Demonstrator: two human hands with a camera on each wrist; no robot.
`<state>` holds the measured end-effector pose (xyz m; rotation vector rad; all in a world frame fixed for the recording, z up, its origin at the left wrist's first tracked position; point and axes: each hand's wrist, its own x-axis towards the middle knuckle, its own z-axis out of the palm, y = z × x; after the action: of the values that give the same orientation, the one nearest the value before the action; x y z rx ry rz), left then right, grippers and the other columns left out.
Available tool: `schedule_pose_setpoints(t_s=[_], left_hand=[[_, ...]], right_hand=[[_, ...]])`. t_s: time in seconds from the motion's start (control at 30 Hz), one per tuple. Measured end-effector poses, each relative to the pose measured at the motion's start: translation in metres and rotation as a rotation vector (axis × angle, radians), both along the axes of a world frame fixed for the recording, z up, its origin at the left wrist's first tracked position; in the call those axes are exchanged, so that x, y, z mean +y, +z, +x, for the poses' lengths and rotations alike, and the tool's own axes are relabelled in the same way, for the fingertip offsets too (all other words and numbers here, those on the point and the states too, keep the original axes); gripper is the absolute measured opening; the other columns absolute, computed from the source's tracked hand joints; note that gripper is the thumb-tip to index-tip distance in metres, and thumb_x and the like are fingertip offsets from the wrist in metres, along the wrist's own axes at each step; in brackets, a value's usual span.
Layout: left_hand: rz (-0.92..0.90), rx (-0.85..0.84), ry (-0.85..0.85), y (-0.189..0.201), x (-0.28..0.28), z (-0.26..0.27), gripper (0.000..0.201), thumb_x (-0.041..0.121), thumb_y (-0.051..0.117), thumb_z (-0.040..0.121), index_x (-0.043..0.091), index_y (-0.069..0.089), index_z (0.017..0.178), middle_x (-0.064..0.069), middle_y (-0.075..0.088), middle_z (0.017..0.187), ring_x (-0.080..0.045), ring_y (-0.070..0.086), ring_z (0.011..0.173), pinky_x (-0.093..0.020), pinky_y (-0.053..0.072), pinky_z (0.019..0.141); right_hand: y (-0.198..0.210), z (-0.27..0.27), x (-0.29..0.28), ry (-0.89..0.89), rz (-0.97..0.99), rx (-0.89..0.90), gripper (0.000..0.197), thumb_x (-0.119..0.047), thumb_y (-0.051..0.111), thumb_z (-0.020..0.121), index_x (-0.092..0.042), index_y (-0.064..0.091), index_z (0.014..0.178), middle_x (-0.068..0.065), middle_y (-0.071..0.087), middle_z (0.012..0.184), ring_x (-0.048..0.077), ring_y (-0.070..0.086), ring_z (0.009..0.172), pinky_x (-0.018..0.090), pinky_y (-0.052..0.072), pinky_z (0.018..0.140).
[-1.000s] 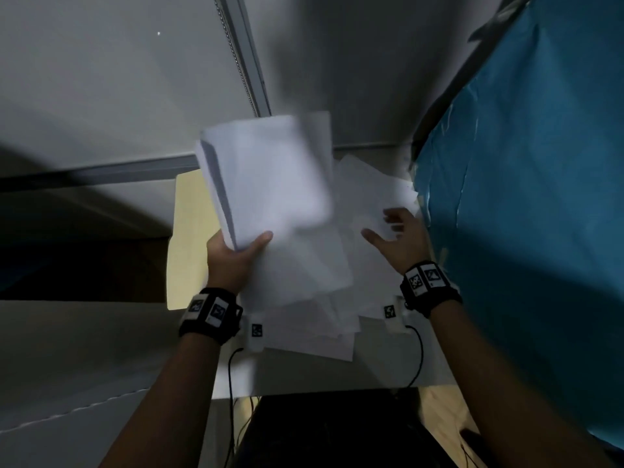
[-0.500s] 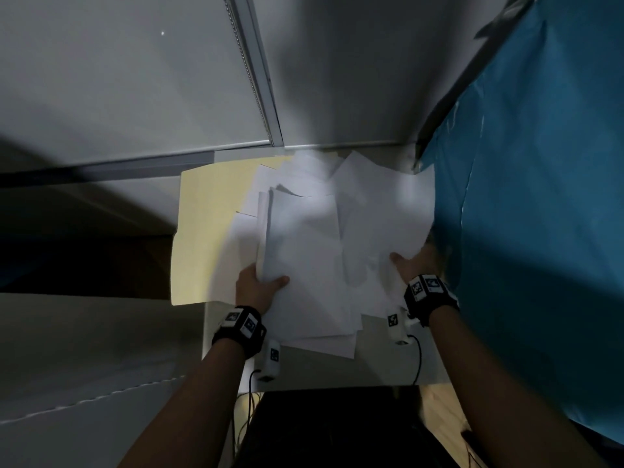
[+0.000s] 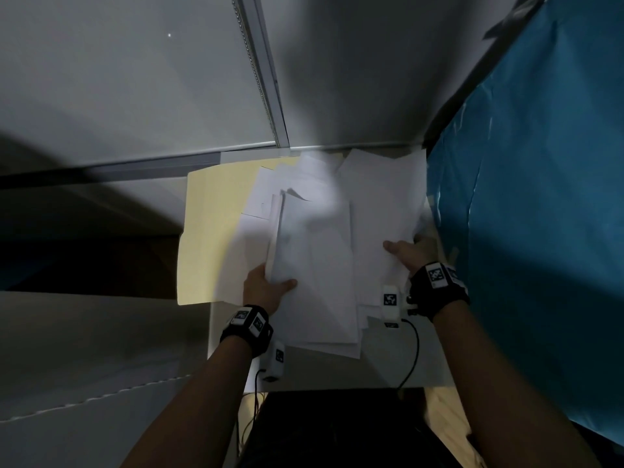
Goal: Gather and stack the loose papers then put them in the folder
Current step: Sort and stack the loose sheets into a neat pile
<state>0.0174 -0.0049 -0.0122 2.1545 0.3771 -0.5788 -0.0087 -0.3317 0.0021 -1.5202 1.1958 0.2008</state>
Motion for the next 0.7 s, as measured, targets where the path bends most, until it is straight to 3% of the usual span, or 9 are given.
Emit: schedule_pose_setpoints(t_s=[0.07, 0.17, 0.27, 0.33, 0.4, 0.43, 0.53, 0.7], left_hand=[[-0.008, -0.009, 0.017, 0.001, 0.000, 0.000, 0.054, 0.027, 0.097, 0.072, 0.012, 0.076, 0.120, -0.010, 0.079, 0.111, -0.029, 0.075, 0.097, -0.043, 0.063, 0.086], [-0.006, -0.026, 0.020, 0.002, 0.000, -0.001, 0.051, 0.026, 0.097, 0.072, 0.012, 0.077, 0.117, -0.010, 0.079, 0.108, -0.029, 0.075, 0.096, -0.043, 0.063, 0.086], [-0.010, -0.043, 0.026, 0.002, 0.000, -0.001, 0.055, 0.026, 0.098, 0.071, 0.014, 0.076, 0.119, -0.007, 0.078, 0.109, -0.026, 0.072, 0.095, -0.042, 0.062, 0.087], [-0.007, -0.087, 0.025, 0.003, -0.001, -0.001, 0.061, 0.028, 0.099, 0.069, 0.016, 0.073, 0.123, -0.001, 0.074, 0.110, -0.023, 0.069, 0.097, -0.041, 0.060, 0.087], [-0.036, -0.117, 0.033, 0.000, -0.002, 0.000, 0.060, 0.030, 0.095, 0.075, 0.015, 0.069, 0.127, -0.002, 0.073, 0.116, -0.024, 0.069, 0.100, -0.041, 0.059, 0.088], [-0.052, -0.119, 0.037, 0.001, -0.004, 0.001, 0.055, 0.026, 0.090, 0.081, 0.014, 0.067, 0.129, -0.004, 0.073, 0.118, -0.026, 0.069, 0.102, -0.040, 0.058, 0.088], [-0.099, -0.086, 0.020, 0.004, -0.008, 0.004, 0.044, 0.012, 0.076, 0.093, 0.010, 0.062, 0.134, -0.005, 0.069, 0.116, -0.029, 0.068, 0.105, -0.037, 0.054, 0.087], [-0.090, -0.049, 0.008, 0.001, -0.006, 0.009, 0.042, 0.011, 0.078, 0.088, 0.011, 0.065, 0.128, -0.007, 0.072, 0.114, -0.029, 0.069, 0.101, -0.037, 0.055, 0.085]], right_hand=[[0.008, -0.001, -0.002, -0.006, 0.094, -0.037, 0.064, -0.012, 0.086, 0.076, 0.000, 0.059, 0.133, 0.013, 0.064, 0.130, 0.031, 0.064, 0.107, 0.049, 0.054, 0.097], [0.018, 0.000, -0.002, 0.068, 0.093, -0.070, 0.051, -0.006, 0.085, 0.076, -0.003, 0.066, 0.123, 0.015, 0.069, 0.121, 0.033, 0.067, 0.099, 0.050, 0.057, 0.089], [0.037, 0.001, -0.005, 0.172, -0.174, -0.184, 0.044, -0.008, 0.081, 0.079, -0.009, 0.068, 0.121, 0.002, 0.071, 0.104, 0.028, 0.070, 0.097, 0.035, 0.057, 0.081], [0.060, 0.001, -0.004, 0.163, -0.305, -0.315, 0.031, -0.008, 0.071, 0.087, -0.017, 0.067, 0.116, -0.012, 0.069, 0.093, 0.012, 0.071, 0.086, 0.022, 0.054, 0.073], [0.084, 0.001, -0.003, 0.092, -0.341, -0.464, 0.027, -0.010, 0.067, 0.090, -0.018, 0.065, 0.116, -0.015, 0.069, 0.096, -0.007, 0.066, 0.083, 0.016, 0.053, 0.073], [0.095, -0.001, -0.004, 0.050, -0.352, -0.536, 0.031, -0.011, 0.068, 0.090, -0.017, 0.064, 0.120, -0.013, 0.070, 0.101, -0.008, 0.066, 0.087, 0.015, 0.053, 0.076], [0.128, -0.009, -0.003, -0.029, -0.394, -0.702, 0.042, -0.015, 0.077, 0.087, -0.016, 0.061, 0.126, -0.005, 0.070, 0.115, 0.004, 0.068, 0.105, 0.020, 0.055, 0.088], [0.142, -0.016, 0.004, -0.041, -0.157, -0.784, 0.029, -0.004, 0.077, 0.087, 0.005, 0.067, 0.112, -0.003, 0.075, 0.096, 0.008, 0.074, 0.086, 0.021, 0.057, 0.074]])
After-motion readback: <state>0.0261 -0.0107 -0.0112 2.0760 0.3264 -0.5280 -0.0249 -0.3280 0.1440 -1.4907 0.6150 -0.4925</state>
